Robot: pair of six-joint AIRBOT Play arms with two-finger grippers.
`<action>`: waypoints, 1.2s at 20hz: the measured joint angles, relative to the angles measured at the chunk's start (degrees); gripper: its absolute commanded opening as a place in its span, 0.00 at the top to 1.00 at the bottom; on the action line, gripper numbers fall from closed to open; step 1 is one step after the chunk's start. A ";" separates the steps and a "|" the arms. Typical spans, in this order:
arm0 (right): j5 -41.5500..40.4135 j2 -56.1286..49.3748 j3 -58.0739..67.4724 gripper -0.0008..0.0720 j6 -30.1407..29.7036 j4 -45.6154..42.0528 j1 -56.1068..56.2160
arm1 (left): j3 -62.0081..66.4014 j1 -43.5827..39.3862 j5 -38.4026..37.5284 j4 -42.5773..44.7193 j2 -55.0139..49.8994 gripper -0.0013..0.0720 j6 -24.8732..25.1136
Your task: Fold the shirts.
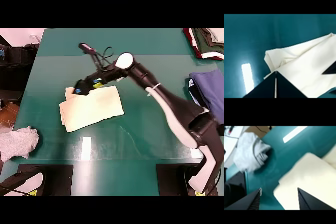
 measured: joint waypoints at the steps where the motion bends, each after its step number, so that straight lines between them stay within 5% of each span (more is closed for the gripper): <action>1: 1.51 1.66 -2.64 0.29 0.39 -1.44 -1.73 | 0.00 0.00 -0.20 0.07 0.07 0.95 0.00; 5: 4.61 8.90 -16.48 0.29 1.29 -6.38 -10.60 | -1.55 0.13 -0.55 -0.11 -0.15 0.95 0.02; 7: 4.50 11.30 -23.04 0.09 1.79 -7.21 -15.06 | -4.17 0.13 -0.07 -0.50 -0.22 0.95 0.04; 8: 4.09 11.96 -25.77 0.07 1.79 -7.50 -16.92 | -5.68 0.13 0.46 -0.76 -0.28 0.95 0.04; 18: -0.31 4.37 -33.75 0.09 1.90 2.12 -19.76 | -13.20 0.15 5.20 -6.34 -0.33 0.95 -0.04; 21: -0.90 0.70 -29.99 0.31 1.86 4.00 -16.65 | -13.42 0.15 5.49 -6.75 -0.33 0.95 -0.04; 24: -2.43 -2.01 -25.94 0.96 1.64 3.69 -13.42 | -13.53 0.15 5.57 -6.82 -0.33 0.95 -0.04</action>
